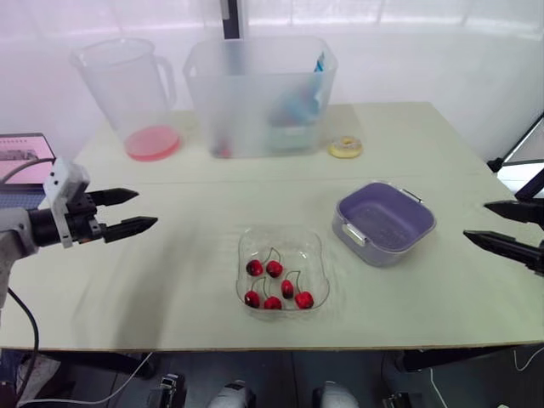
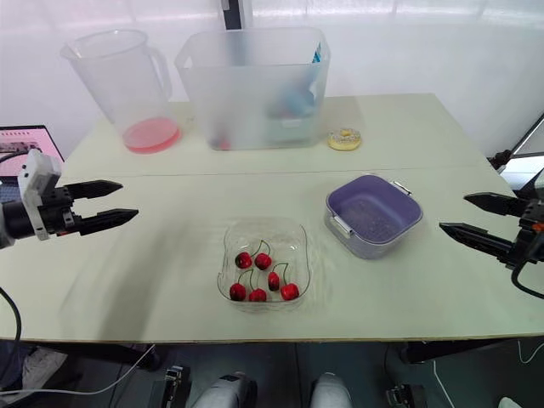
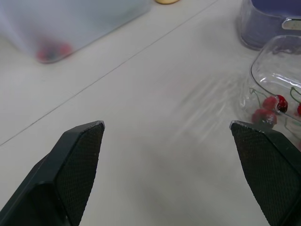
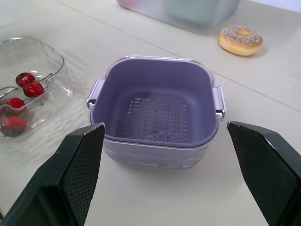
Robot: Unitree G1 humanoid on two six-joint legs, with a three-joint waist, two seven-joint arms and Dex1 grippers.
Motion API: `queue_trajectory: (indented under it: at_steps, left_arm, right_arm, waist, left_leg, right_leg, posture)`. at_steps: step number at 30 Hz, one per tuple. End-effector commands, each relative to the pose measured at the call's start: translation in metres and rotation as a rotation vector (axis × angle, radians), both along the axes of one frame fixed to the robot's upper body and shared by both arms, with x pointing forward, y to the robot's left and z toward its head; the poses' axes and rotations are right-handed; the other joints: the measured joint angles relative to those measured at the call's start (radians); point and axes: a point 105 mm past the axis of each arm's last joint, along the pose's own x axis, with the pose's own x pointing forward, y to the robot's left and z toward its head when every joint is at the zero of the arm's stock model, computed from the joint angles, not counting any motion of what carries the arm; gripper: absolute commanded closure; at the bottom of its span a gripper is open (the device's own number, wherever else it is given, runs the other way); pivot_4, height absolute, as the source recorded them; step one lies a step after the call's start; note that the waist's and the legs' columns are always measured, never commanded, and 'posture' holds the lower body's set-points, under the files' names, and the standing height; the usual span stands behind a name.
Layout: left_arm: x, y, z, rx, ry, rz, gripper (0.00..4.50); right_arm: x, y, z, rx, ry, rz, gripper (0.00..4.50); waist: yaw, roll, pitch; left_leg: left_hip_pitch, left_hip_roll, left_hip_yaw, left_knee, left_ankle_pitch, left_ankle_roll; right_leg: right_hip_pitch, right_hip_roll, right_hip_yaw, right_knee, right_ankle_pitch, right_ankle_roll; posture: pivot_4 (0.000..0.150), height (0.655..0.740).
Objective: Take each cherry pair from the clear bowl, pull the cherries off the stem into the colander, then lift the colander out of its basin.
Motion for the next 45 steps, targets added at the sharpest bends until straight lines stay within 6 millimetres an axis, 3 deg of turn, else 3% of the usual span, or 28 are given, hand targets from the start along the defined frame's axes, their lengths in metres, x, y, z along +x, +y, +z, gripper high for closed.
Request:
queue_trajectory:
  at_steps: [1,16,24,27,30,34,37,39,42,45]
  left_arm:
    - [-0.007,-0.002,0.009,-0.015,-0.022,-0.03,0.0]
    - [0.002,-0.001,0.009,-0.039,-0.051,0.027,0.0]
    - [-0.012,-0.016,0.019,-0.148,-0.064,-0.055,0.0]
    - [-0.017,-0.021,0.015,-0.15,-0.037,-0.081,0.0]
    - [-0.026,-0.028,-0.003,-0.1,0.019,-0.109,0.0]
    - [-0.041,-0.04,-0.03,-0.063,0.073,-0.147,0.0]
    - [-0.043,-0.051,-0.029,-0.102,0.067,-0.157,0.0]
    - [-0.044,-0.06,-0.023,-0.153,0.056,-0.182,0.0]
    - [-0.046,-0.066,-0.021,-0.169,0.056,-0.2,0.0]
    - [-0.046,-0.066,-0.023,-0.154,0.057,-0.2,0.0]
  right_arm:
    - [-0.002,0.004,0.011,0.007,-0.048,0.024,0.05]
    - [-0.004,0.003,0.007,-0.008,-0.042,0.045,0.05]
    - [0.002,0.023,0.006,-0.051,-0.009,0.088,0.05]
    - [0.012,0.044,0.007,-0.138,-0.004,0.129,0.05]
    - [0.021,0.074,0.009,-0.245,0.008,0.178,0.05]
    - [0.025,0.136,0.02,-0.29,-0.074,0.33,0.05]
    - [0.032,0.166,0.015,-0.337,-0.007,0.373,0.05]
    - [0.035,0.189,0.002,-0.466,0.075,0.432,0.05]
    - [0.039,0.21,0.0,-0.528,0.084,0.489,0.05]
    - [0.044,0.25,-0.009,-0.551,0.114,0.551,0.05]
  waist:
    - [0.0,0.0,0.0]
    - [0.0,0.0,0.0]
    - [-0.003,0.0,0.0]
    - [-0.006,0.0,0.0]
    - [-0.007,0.001,0.0]
    - [-0.004,0.001,0.001]
    - [0.002,-0.001,0.001]
    - [0.003,0.0,0.002]
    - [0.001,-0.001,0.001]
    - [-0.012,-0.001,0.001]
  left_leg:
    - [0.0,0.0,0.0,0.0,0.0,0.0]
    - [0.0,0.0,0.002,0.0,0.0,0.0]
    - [0.0,0.001,0.002,0.0,0.0,0.0]
    - [0.0,0.001,0.003,0.0,0.0,0.0]
    - [0.0,0.002,0.005,0.0,0.0,0.0]
    - [0.0,0.005,0.008,-0.002,-0.001,0.001]
    - [-0.001,0.009,0.008,-0.001,-0.001,0.0]
    - [-0.001,0.01,0.007,0.0,-0.001,0.0]
    - [-0.002,0.01,0.006,-0.001,-0.001,0.0]
    - [-0.011,0.01,0.008,0.0,-0.001,0.0]
  right_leg:
    - [0.0,0.0,0.0,0.0,0.0,0.0]
    - [-0.001,0.0,0.002,0.001,0.0,0.0]
    - [-0.002,0.0,0.003,0.001,0.0,0.0]
    - [-0.004,0.0,0.005,0.002,0.0,0.0]
    - [-0.006,0.001,0.008,0.003,0.0,0.0]
    - [-0.007,0.003,0.01,0.001,0.0,0.0]
    - [-0.007,0.007,0.011,0.001,0.001,-0.001]
    - [-0.007,0.008,0.012,0.001,0.001,-0.001]
    - [-0.009,0.009,0.013,0.001,0.001,-0.001]
    - [-0.019,0.008,0.014,0.003,0.001,-0.001]
  posture:
    - [0.15,0.74]
    - [0.15,0.74]
    - [0.15,0.74]
    - [0.15,0.74]
    - [0.15,0.74]
    - [0.15,0.74]
    - [0.15,0.74]
    - [0.15,0.74]
    - [0.15,0.74]
    - [0.15,0.74]
